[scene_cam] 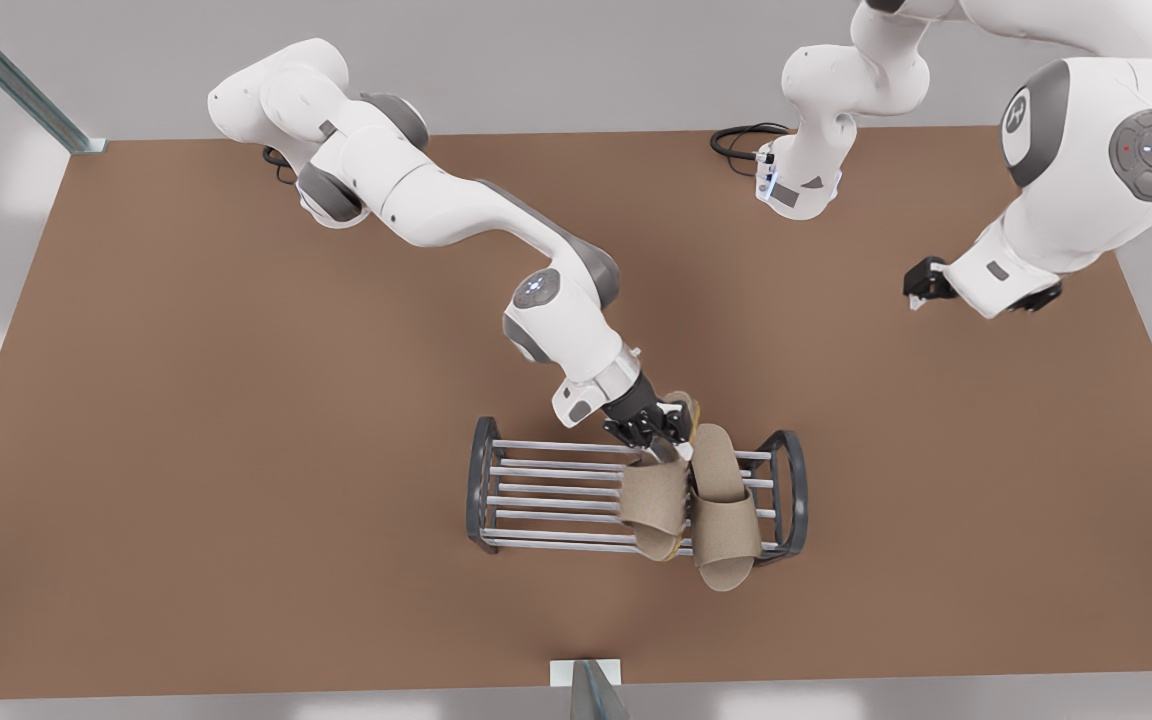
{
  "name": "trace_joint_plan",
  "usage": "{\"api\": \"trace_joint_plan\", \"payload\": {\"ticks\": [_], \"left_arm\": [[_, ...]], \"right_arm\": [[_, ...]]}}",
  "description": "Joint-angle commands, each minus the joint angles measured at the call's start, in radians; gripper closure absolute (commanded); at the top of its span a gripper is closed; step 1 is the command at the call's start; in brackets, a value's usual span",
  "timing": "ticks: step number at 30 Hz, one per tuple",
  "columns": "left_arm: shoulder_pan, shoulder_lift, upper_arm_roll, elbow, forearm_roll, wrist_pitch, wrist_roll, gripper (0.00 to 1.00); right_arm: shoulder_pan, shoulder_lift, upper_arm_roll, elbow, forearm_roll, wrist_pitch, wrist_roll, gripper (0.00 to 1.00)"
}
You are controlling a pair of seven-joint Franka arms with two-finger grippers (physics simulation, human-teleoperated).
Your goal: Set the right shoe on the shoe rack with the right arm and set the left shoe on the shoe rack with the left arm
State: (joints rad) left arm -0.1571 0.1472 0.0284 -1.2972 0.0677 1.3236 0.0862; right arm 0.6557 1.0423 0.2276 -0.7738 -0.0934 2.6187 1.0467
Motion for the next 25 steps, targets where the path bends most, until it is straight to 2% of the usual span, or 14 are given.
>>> {"api": "trace_joint_plan", "payload": {"ticks": [1, 4, 6, 7, 8, 10, 12, 14, 15, 16, 17, 18, 21, 25], "left_arm": [[0.001, -0.003, -0.001, 0.001, -0.003, 0.006, 0.004, 0.00], [0.001, 0.008, -0.001, 0.002, -0.005, 0.016, 0.001, 0.00], [0.001, 0.028, -0.002, 0.004, -0.005, 0.069, -0.043, 0.00], [0.001, 0.052, -0.001, 0.004, -0.052, 0.135, -0.095, 0.00], [-0.004, 0.074, -0.002, -0.001, -0.074, 0.197, -0.135, 0.00], [-0.022, 0.143, -0.004, 0.002, -0.066, 0.256, -0.187, 0.00], [-0.051, 0.140, -0.005, 0.003, -0.060, 0.275, -0.200, 0.00], [-0.090, 0.129, -0.004, 0.009, -0.059, 0.224, -0.240, 0.00], [-0.099, 0.118, -0.004, 0.010, -0.059, 0.203, -0.263, 0.00], [-0.099, 0.100, -0.002, 0.010, -0.059, 0.200, -0.266, 0.00], [-0.098, 0.080, -0.002, 0.010, -0.059, 0.197, -0.264, 0.00], [-0.099, 0.075, -0.001, 0.010, -0.054, 0.157, -0.264, 0.00], [-0.098, 0.088, -0.001, 0.010, -0.013, 0.163, -0.253, 0.00], [-0.098, 0.097, -0.001, 0.010, -0.013, 0.163, -0.255, 0.00]], "right_arm": [[-0.001, -0.004, 0.001, 0.001, 0.000, 0.014, -0.013, 0.00], [-0.002, -0.061, 0.001, -0.012, 0.006, -0.012, -0.010, 0.00], [-0.007, -0.166, -0.019, -0.048, 0.047, -0.135, -0.013, 0.00], [-0.014, -0.249, -0.067, -0.134, 0.075, -0.147, -0.016, 0.00], [-0.045, -0.340, -0.079, -0.228, 0.096, -0.150, -0.050, 0.00], [-0.163, -0.587, -0.080, -0.533, 0.133, -0.192, -0.217, 0.00], [-0.301, -0.729, -0.080, -0.588, 0.136, -0.564, -0.510, 0.00], [-0.487, -0.857, -0.082, -0.645, 0.136, -0.839, -0.602, 0.00], [-0.573, -0.897, -0.094, -0.644, 0.135, -0.954, -0.632, 0.00], [-0.582, -0.903, -0.197, -0.607, 0.118, -1.109, -0.776, 0.00], [-0.584, -0.913, -0.249, -0.598, 0.115, -1.175, -0.907, 0.00], [-0.584, -0.913, -0.284, -0.595, 0.113, -1.213, -0.912, 0.00], [-0.614, -0.910, -0.303, -0.598, 0.086, -1.177, -0.916, 0.00], [-0.726, -0.970, -0.240, -0.644, 0.100, -1.163, -0.970, 0.00]]}}
